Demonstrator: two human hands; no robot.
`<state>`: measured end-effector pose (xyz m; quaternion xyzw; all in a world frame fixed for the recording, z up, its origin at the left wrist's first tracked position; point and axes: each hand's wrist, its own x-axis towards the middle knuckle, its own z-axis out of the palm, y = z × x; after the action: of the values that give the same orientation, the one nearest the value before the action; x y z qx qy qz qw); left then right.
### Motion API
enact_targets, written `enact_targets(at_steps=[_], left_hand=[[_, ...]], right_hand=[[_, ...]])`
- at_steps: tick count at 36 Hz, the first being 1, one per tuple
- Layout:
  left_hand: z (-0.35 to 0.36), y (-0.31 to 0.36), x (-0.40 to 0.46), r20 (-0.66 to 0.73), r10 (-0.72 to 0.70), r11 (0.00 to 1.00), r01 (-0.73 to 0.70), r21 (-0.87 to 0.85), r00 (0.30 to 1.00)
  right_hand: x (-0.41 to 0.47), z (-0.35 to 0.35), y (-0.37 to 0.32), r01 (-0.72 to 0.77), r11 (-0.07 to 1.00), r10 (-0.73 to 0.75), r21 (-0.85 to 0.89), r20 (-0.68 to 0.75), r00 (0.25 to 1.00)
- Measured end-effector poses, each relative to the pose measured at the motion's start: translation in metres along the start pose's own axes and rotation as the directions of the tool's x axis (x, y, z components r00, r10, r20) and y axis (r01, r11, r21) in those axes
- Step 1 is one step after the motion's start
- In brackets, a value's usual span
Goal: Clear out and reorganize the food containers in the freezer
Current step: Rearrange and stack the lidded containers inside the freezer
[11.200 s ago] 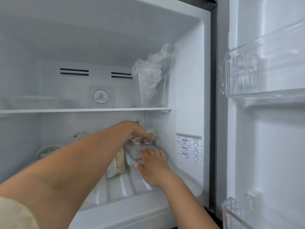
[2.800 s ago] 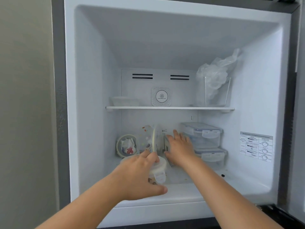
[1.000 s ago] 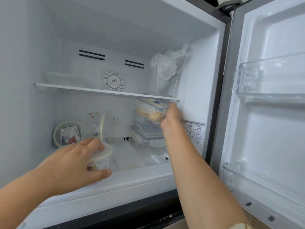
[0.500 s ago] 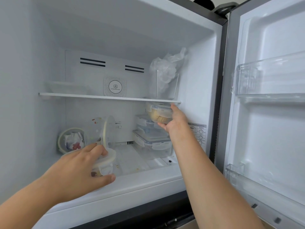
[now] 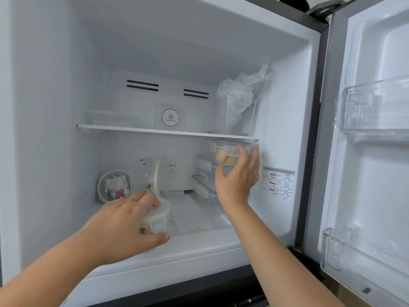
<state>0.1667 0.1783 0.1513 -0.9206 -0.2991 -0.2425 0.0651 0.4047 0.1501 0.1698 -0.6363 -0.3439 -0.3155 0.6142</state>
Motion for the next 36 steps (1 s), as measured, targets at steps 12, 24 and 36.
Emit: enact_targets(at_steps=[12,24,36], left_hand=[[0.002,-0.001,0.001,-0.002,-0.007,1.000,0.007,-0.020,1.000],[0.003,-0.001,0.003,0.014,-0.010,1.000,0.010,-0.012,1.000],[0.003,-0.001,0.003,0.025,-0.021,1.000,0.021,-0.001,0.999]], right_hand=[[0.017,0.009,0.015,0.237,0.930,-0.162,-0.283,0.263,0.951],[0.030,0.023,0.027,0.302,0.847,-0.132,-0.437,0.377,0.917],[0.042,0.041,0.022,0.308,0.839,0.009,-0.448,0.579,0.815]])
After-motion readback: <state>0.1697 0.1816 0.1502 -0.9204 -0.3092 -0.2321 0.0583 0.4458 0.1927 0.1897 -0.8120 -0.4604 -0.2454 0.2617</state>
